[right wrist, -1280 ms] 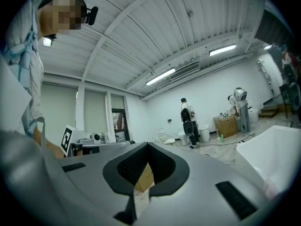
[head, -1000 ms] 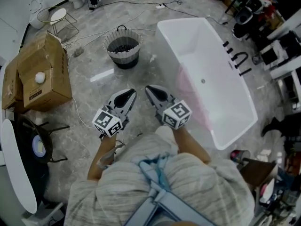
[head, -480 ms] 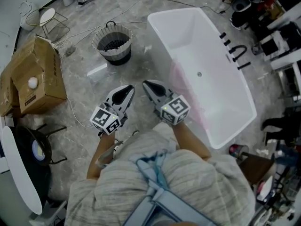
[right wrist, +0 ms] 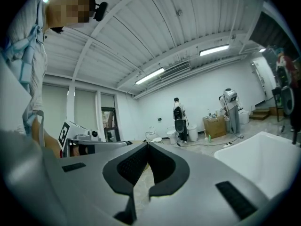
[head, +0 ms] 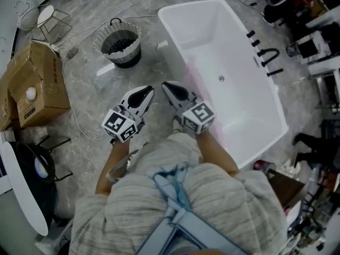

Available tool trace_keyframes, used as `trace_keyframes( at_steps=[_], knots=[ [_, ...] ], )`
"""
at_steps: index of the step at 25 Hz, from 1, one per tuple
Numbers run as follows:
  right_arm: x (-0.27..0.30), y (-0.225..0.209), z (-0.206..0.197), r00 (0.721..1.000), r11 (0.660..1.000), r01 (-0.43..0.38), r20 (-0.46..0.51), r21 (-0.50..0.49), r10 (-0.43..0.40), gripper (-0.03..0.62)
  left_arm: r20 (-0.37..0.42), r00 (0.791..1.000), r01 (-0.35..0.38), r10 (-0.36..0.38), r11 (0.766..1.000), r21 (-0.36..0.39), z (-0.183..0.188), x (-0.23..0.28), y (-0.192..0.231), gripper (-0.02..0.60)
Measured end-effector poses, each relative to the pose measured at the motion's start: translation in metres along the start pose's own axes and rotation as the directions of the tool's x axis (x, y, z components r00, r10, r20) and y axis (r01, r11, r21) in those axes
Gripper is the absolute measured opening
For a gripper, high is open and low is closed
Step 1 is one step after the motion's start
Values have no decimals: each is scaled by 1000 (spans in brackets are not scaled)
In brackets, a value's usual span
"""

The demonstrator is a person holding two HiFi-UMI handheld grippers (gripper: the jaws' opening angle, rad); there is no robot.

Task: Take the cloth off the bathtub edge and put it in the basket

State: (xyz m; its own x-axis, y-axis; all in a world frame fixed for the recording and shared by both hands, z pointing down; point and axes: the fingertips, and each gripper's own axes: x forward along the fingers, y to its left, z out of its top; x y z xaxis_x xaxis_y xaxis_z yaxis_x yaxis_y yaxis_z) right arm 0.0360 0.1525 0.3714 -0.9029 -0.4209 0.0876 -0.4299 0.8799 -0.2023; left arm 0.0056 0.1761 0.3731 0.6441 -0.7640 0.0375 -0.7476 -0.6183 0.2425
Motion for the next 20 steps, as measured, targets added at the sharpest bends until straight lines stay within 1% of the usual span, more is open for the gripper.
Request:
trace_keyframes(
  at_steps=[5, 9, 13, 18, 20],
  knots=[
    [-18, -42, 5, 1000, 1000, 1, -8, 9, -1, 3, -22, 1000, -2, 2, 1000, -7, -3, 46, -5, 26],
    [-30, -73, 5, 1000, 1000, -16, -7, 6, 16, 2, -30, 1000, -4, 4, 1000, -9, -7, 80, -10, 26],
    [-45, -104, 8, 1000, 1000, -2, -23, 13, 2, 2, -42, 999, 0, 0, 1000, -4, -8, 113, -16, 26],
    [-64, -135, 5, 999, 1000, -1, -32, 25, 2, 2, -63, 998, 1, -2, 1000, -7, -14, 143, -22, 26],
    [-69, -145, 2, 999, 1000, -5, -37, 16, 6, 2, -73, 997, 0, -1, 1000, -10, -18, 152, -24, 26]
  ],
)
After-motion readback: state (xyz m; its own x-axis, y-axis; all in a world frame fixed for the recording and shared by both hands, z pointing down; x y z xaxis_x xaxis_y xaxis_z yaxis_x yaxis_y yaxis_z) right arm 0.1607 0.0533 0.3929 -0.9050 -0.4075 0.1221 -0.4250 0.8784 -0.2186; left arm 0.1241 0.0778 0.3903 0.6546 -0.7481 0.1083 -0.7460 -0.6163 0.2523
